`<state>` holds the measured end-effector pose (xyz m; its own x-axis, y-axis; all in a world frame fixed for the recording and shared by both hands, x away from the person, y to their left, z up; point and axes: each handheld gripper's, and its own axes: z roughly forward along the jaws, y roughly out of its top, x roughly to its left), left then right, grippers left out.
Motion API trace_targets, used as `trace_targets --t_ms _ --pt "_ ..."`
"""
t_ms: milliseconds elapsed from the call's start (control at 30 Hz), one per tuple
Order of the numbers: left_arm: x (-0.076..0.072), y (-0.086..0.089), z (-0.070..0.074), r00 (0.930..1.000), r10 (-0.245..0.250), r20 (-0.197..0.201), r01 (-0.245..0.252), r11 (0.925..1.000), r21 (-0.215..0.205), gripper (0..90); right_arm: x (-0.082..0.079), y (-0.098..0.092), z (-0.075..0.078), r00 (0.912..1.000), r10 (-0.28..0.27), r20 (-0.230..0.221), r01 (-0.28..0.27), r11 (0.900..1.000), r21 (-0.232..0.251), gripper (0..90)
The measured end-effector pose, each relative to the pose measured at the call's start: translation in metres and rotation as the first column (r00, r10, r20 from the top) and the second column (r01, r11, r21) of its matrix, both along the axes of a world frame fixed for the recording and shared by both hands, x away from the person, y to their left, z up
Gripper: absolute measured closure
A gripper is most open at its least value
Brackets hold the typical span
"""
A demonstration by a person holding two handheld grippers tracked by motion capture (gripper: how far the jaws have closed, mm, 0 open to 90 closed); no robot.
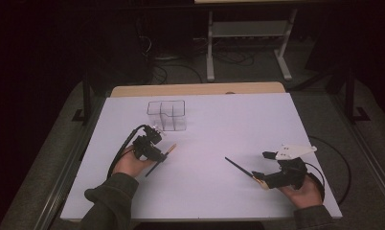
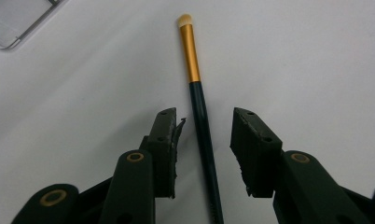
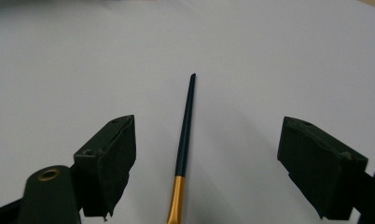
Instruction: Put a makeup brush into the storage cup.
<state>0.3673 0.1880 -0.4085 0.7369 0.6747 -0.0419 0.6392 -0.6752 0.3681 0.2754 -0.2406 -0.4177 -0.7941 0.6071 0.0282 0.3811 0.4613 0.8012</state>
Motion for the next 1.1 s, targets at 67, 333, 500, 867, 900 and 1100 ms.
trace_targets --t_ms 67,333,500,867,900,1100 --pt "0.001 -0.0009 -0.0009 1.0 0.0 -0.003 0.0 1.0 0.005 63.5 0.0003 -0.0001 -0.0001 1.0 0.003 0.003 -0.003 1.0 -0.001 18.5" --pt "0.0027 -0.0029 -0.0048 1.0 0.002 -0.002 -0.002 0.9997 0.022 67.0 0.0007 0.0002 -0.0006 1.0 0.008 0.001 -0.008 1.0 -0.002 18.5" --pt "0.003 -0.0035 -0.0051 1.0 0.007 0.0 -0.007 0.9996 0.029 69.3 0.0008 0.0004 -0.0008 1.0 0.008 0.0 -0.008 1.0 -0.004 18.6" --pt "0.004 -0.0059 -0.0082 0.9999 0.011 -0.01 -0.011 0.999 0.044 74.6 0.0003 0.0016 -0.0013 0.9999 0.008 -0.006 -0.008 1.0 -0.006 18.6" --pt "0.0042 -0.0058 -0.0082 0.9999 0.006 -0.014 -0.006 0.9988 0.049 75.2 0.0003 0.0018 -0.0013 1.0 0.007 -0.007 -0.007 1.0 -0.005 18.6" --pt "0.0051 -0.006 -0.009 0.9999 0.003 -0.013 -0.003 0.9984 0.057 77.6 0.0006 0.0022 -0.0016 0.9999 0.01 -0.004 -0.01 1.0 -0.007 18.6"
